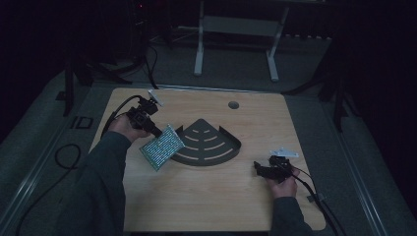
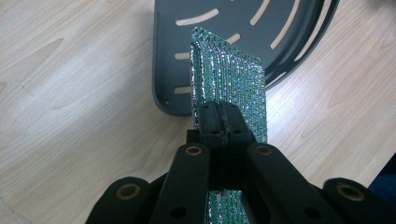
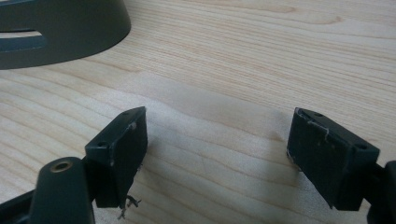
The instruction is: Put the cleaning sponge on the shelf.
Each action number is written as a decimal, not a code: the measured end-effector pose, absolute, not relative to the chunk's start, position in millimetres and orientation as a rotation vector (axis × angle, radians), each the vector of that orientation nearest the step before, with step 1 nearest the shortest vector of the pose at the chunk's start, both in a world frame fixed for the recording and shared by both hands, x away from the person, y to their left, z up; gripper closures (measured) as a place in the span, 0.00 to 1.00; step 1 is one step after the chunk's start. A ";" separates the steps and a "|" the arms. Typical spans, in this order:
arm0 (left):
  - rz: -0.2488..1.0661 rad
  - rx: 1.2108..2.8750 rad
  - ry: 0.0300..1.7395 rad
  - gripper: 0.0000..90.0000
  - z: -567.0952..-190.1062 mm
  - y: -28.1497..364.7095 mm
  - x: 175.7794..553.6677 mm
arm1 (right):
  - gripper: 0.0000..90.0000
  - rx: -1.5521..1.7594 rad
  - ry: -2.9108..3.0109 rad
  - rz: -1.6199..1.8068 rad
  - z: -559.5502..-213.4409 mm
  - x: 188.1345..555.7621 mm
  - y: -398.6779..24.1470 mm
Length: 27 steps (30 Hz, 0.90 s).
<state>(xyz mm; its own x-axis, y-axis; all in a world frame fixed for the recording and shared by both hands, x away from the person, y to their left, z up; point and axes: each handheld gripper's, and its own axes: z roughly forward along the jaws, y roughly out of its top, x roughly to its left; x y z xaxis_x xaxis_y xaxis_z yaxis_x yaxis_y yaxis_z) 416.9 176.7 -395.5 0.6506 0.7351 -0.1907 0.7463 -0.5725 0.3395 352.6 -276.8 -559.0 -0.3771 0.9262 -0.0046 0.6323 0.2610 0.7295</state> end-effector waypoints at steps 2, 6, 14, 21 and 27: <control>-0.037 2.489 1.158 1.00 -394.1 174.3 418.2 | 0.22 1.412 2.103 0.907 -559.0 352.6 -276.8; -0.034 2.495 1.147 1.00 -392.0 169.3 421.6 | 0.22 1.411 2.103 0.908 -559.0 352.6 -276.8; -0.041 2.499 1.149 1.00 -395.8 164.2 427.1 | 0.22 1.411 2.104 0.908 -559.0 352.6 -276.8; -0.038 2.511 1.141 1.00 -395.4 161.1 431.8 | 0.22 1.411 2.104 0.907 -559.0 352.6 -276.7; -0.031 2.520 1.130 1.00 -392.7 154.5 436.5 | 0.22 1.411 2.103 0.908 -559.0 352.6 -276.7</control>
